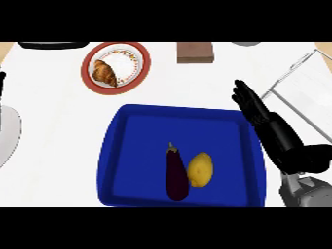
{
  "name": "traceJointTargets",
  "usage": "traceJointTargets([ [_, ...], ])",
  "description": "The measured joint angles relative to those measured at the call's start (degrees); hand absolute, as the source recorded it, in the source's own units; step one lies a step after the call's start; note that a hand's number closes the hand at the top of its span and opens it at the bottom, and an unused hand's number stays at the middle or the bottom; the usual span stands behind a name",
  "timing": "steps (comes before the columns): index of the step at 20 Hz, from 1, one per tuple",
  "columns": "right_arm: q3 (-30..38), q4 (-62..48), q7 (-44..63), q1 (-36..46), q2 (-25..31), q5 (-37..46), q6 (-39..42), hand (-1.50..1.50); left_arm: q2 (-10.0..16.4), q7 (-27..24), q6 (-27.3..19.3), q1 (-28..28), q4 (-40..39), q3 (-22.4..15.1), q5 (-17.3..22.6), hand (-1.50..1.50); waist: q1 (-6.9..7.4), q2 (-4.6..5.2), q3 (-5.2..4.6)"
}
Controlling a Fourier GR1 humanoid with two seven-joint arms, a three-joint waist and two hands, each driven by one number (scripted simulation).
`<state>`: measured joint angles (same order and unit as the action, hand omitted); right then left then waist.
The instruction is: Pick the lemon from the tray and place it in the tiered shelf
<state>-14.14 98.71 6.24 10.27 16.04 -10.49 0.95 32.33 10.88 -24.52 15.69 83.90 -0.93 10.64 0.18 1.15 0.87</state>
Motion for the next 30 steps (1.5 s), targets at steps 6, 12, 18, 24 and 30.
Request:
traceJointTargets([
  [6,8.7,2.3,1.2,-8.7,-0.1,9.4,-17.3,1.50,-3.9,2.3,2.4,-6.9,-3.5,-1.7,3.3,0.00,-5.80,-1.65,-1.10],
  [12,14.8,0.7,5.6,-25.0,-3.4,15.9,-32.0,-1.50,-8.0,4.4,5.2,-12.4,-5.1,-3.0,7.8,0.00,-9.67,-2.07,-1.98],
  [18,6.1,10.6,1.8,-44.5,-12.5,23.4,-43.1,-1.50,-10.0,3.8,10.3,-15.4,-4.8,-5.3,10.1,0.00,-5.92,-1.92,-1.33],
  [24,-10.8,22.5,3.3,-60.8,-14.9,33.8,-46.1,-1.50,-11.2,2.5,12.9,-15.2,-5.7,-7.0,9.7,0.00,-2.55,-1.33,-1.15],
  [30,-21.5,31.0,16.8,-67.9,-15.4,50.2,-43.5,-1.50,-11.7,2.8,14.3,-13.4,-6.1,-7.5,9.3,0.00,-0.22,-0.64,-1.16],
])
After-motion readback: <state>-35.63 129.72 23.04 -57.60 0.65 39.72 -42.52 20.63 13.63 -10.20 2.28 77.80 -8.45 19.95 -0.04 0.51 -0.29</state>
